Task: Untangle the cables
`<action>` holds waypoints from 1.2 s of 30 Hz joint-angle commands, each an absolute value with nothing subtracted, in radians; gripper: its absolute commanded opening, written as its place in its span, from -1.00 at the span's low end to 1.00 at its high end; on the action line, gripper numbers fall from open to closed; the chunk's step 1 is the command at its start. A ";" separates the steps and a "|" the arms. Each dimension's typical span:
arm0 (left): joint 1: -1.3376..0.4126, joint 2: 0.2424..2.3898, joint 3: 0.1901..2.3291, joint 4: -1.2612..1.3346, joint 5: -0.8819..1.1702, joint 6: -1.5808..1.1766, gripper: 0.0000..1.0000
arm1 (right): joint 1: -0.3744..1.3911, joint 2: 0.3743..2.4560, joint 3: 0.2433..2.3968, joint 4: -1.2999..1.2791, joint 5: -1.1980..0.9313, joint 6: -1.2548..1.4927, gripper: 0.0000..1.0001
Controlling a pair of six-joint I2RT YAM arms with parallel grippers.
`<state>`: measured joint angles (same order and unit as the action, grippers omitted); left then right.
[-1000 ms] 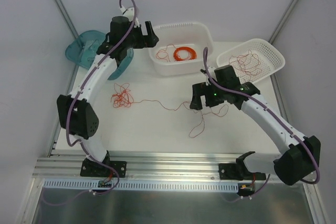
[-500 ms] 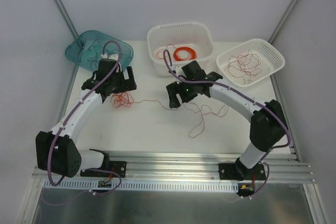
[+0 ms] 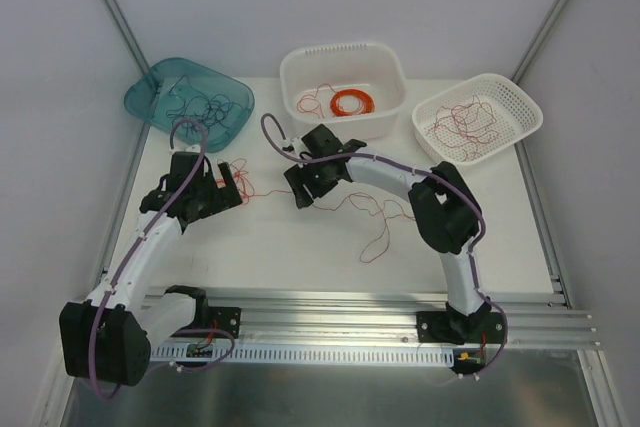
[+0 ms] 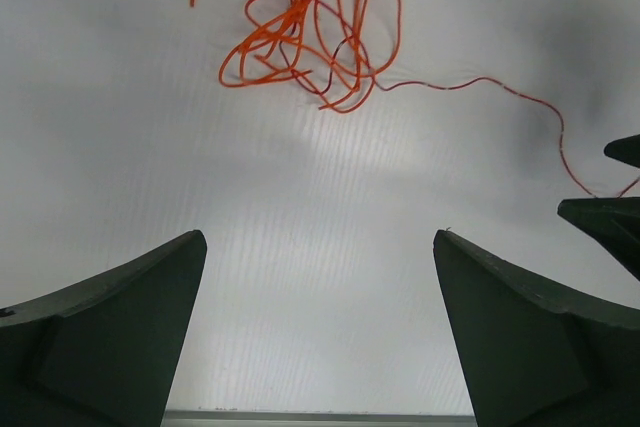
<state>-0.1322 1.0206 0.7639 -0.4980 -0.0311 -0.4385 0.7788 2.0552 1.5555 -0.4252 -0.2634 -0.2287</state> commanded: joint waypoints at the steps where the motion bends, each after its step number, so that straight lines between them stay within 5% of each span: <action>1: -0.115 1.005 0.727 -0.514 -0.002 -0.488 0.98 | 0.796 2.120 1.652 -0.390 -0.213 -0.275 0.33; 16: -0.087 0.969 0.652 -0.532 0.020 -0.548 0.98 | 0.864 2.272 1.753 -0.472 -0.127 -0.423 0.09; 26: -0.074 1.026 0.678 -0.529 0.006 -0.566 0.98 | 0.916 2.217 1.620 -0.463 -0.075 -0.451 -0.98; 36: -0.072 1.150 0.747 -0.454 0.063 -0.623 0.96 | 0.905 1.956 1.379 -0.393 -0.109 -0.393 -0.99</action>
<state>-0.0772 1.1164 0.6849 -0.5041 0.0284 -0.5800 0.8993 2.0449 1.4322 -0.3111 -0.0715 -0.4255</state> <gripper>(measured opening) 0.982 0.013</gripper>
